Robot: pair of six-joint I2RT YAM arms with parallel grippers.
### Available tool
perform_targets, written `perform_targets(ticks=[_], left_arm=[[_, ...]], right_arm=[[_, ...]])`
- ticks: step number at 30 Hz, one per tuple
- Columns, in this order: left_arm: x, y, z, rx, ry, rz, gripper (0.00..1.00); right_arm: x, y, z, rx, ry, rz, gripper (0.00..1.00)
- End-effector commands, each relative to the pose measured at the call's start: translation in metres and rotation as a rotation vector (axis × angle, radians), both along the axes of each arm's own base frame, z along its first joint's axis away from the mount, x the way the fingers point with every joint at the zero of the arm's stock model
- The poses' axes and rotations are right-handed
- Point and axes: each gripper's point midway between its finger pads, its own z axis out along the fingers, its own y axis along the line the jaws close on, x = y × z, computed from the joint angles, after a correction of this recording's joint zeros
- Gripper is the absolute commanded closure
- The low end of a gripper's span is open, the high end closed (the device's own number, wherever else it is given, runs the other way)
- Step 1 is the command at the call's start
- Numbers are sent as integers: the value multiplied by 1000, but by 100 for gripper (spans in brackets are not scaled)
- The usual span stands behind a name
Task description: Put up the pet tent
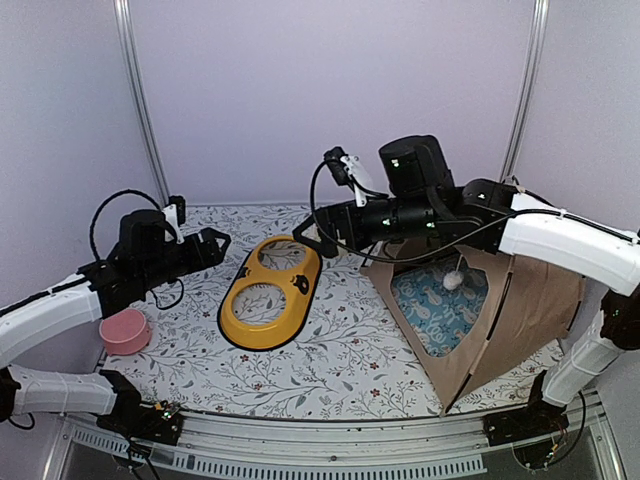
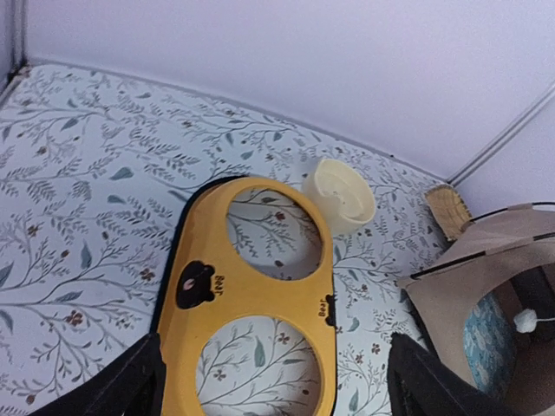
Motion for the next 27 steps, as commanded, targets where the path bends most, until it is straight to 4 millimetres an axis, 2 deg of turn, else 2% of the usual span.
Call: perform_targets(ticks=[1, 4, 10, 17, 27], left_arm=[[-20, 54, -37, -46, 121, 232, 11], [-37, 82, -51, -64, 165, 338, 9], [-75, 126, -93, -126, 303, 539, 8], [-111, 175, -120, -164, 425, 804, 7], [-152, 206, -152, -184, 624, 1073, 5]], right_arm=[[-7, 27, -20, 32, 64, 61, 1], [-8, 33, -41, 15, 92, 79, 1], [-17, 41, -88, -36, 165, 135, 1], [-22, 39, -125, -48, 216, 157, 1], [-20, 27, -159, -10, 319, 186, 1]])
